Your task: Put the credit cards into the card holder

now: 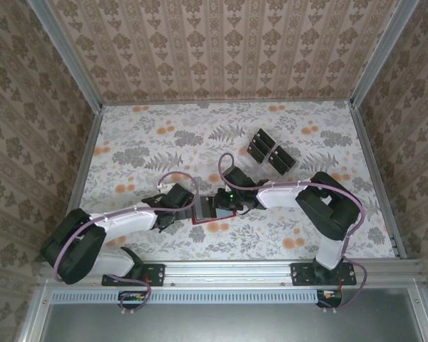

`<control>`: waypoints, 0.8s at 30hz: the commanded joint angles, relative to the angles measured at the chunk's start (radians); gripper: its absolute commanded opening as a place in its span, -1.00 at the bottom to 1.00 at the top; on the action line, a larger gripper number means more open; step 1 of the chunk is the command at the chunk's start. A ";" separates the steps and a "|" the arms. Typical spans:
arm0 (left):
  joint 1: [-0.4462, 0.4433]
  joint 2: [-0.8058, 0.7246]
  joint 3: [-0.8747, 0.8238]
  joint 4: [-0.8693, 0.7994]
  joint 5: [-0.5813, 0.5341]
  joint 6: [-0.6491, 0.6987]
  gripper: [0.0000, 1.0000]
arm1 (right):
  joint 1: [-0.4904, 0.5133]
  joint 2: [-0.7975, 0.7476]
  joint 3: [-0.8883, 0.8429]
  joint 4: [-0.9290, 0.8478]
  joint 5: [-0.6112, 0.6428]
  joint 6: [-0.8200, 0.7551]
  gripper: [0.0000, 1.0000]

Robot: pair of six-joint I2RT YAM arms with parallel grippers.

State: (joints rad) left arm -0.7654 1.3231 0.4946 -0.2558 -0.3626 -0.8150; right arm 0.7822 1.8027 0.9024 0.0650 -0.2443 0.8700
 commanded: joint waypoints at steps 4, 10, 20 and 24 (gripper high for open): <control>0.002 0.056 -0.011 0.073 0.067 0.014 1.00 | 0.017 0.020 0.037 -0.024 -0.025 0.020 -0.84; 0.002 0.057 -0.013 0.071 0.065 0.015 0.99 | 0.020 0.018 0.036 0.005 -0.044 0.043 -0.84; 0.000 0.067 -0.011 0.073 0.063 0.015 1.00 | 0.052 0.057 0.064 0.030 -0.069 0.064 -0.83; -0.001 0.065 -0.012 0.074 0.064 0.014 1.00 | 0.057 0.063 0.072 0.034 -0.072 0.066 -0.83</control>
State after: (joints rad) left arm -0.7666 1.3342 0.4984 -0.2527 -0.3668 -0.8150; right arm 0.8307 1.8469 0.9482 0.0834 -0.2955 0.9203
